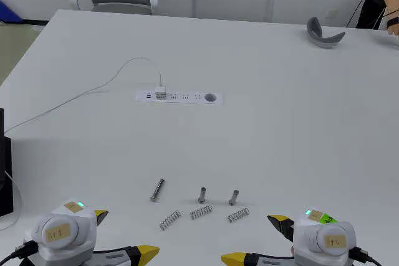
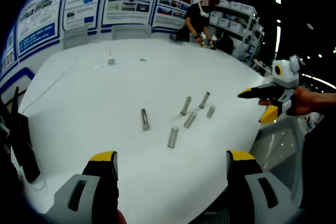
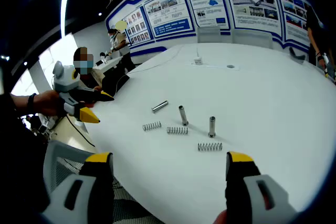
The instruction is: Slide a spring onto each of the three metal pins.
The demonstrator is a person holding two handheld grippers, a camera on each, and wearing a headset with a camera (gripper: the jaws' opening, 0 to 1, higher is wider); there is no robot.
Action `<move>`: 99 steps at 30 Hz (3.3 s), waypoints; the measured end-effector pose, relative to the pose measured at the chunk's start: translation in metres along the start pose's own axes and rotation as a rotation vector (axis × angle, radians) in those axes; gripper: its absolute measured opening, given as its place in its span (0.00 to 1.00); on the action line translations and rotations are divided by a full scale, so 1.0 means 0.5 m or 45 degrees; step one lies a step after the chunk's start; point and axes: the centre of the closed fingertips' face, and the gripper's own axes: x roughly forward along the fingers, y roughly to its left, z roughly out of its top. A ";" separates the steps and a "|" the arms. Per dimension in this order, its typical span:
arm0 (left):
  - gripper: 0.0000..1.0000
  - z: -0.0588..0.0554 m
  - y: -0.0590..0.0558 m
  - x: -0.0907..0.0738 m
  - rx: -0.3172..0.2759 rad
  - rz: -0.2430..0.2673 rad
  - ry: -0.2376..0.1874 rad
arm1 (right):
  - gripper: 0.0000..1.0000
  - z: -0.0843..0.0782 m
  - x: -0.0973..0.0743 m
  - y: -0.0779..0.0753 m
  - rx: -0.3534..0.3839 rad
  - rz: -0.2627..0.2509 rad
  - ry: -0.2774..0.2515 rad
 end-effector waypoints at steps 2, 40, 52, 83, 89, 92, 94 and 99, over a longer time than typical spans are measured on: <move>0.87 -0.003 0.001 0.000 -0.004 -0.001 0.002 | 0.90 -0.001 0.000 0.001 -0.002 0.000 0.002; 0.81 0.022 0.026 0.038 0.046 -0.028 0.075 | 0.92 -0.034 -0.027 0.009 0.026 -0.024 0.035; 0.77 0.056 0.037 0.069 0.044 -0.031 0.071 | 0.90 -0.034 -0.035 0.005 0.054 -0.030 0.022; 0.59 0.084 0.083 0.154 0.018 -0.005 0.135 | 0.89 -0.034 -0.049 -0.012 0.114 -0.069 0.002; 0.55 0.078 0.090 0.182 -0.026 -0.014 0.159 | 0.89 -0.032 -0.048 -0.012 0.117 -0.066 -0.001; 0.54 0.081 0.090 0.200 -0.075 -0.032 0.153 | 0.89 -0.031 -0.048 -0.012 0.120 -0.066 0.000; 0.52 0.079 0.093 0.210 -0.080 -0.026 0.159 | 0.89 -0.033 -0.047 -0.012 0.122 -0.064 0.003; 0.47 0.078 0.101 0.235 -0.107 -0.016 0.170 | 0.89 -0.034 -0.046 -0.010 0.125 -0.061 0.007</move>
